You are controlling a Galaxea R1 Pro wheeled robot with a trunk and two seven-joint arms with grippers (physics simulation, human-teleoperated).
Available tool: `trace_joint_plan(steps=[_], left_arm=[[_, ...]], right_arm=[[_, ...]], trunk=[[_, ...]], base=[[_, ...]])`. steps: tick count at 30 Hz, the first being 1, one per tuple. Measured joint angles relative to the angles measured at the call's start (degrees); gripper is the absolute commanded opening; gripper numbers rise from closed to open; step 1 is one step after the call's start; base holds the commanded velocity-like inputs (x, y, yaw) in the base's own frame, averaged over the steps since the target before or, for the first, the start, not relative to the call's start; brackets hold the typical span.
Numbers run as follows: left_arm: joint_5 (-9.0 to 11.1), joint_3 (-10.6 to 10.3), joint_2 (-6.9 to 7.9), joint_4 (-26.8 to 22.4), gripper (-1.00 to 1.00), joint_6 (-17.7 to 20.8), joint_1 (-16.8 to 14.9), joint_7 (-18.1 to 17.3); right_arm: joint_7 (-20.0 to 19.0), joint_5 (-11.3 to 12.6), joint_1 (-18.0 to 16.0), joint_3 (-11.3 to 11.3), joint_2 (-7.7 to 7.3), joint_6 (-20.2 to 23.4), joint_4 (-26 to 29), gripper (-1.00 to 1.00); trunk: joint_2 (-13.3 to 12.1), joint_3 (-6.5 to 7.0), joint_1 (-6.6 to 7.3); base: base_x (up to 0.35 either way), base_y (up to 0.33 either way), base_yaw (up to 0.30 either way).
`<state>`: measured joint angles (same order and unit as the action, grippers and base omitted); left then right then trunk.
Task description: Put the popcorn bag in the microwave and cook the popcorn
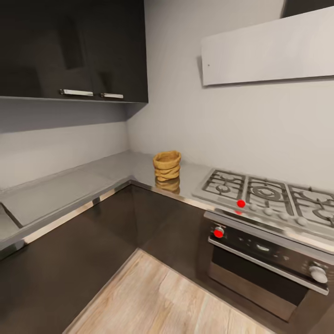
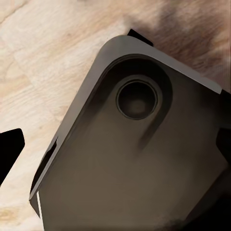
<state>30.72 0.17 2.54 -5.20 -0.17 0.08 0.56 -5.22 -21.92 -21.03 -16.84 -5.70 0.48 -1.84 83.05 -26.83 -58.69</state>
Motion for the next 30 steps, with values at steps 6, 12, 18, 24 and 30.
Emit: trace_joint_plan(steps=[6,12,18,24,30], left_arm=[[0.00,-0.05,-0.07,0.00,1.00,0.01,0.00,0.00],[-0.07,-0.05,-0.08,0.01,1.00,0.01,0.00,0.00],[-0.16,-0.08,-0.08,0.02,1.00,0.01,0.00,0.00],[-0.10,-0.08,-0.08,0.03,1.00,0.01,0.00,0.00],[-0.09,-0.03,-0.08,0.02,1.00,-0.03,0.00,0.00]], right_arm=[[0.00,0.06,0.00,0.00,-0.07,-0.05,0.00,1.00],[0.07,0.08,0.00,0.01,-0.07,0.09,0.00,1.00],[0.07,0.06,0.00,0.01,0.01,0.09,0.00,1.00],[0.14,0.18,0.00,-0.07,0.12,-0.34,0.01,1.00],[0.06,0.25,0.01,-0.07,0.20,-0.09,0.01,1.00]], trunk=[[0.00,0.00,0.00],[0.00,0.00,0.00],[0.00,0.00,0.00],[0.00,0.00,0.00],[0.00,0.00,0.00]], base=[[0.323,0.116,0.018],[0.323,0.110,0.000],[0.323,0.110,0.000],[0.323,0.110,-0.019],[0.323,0.117,-0.214]])
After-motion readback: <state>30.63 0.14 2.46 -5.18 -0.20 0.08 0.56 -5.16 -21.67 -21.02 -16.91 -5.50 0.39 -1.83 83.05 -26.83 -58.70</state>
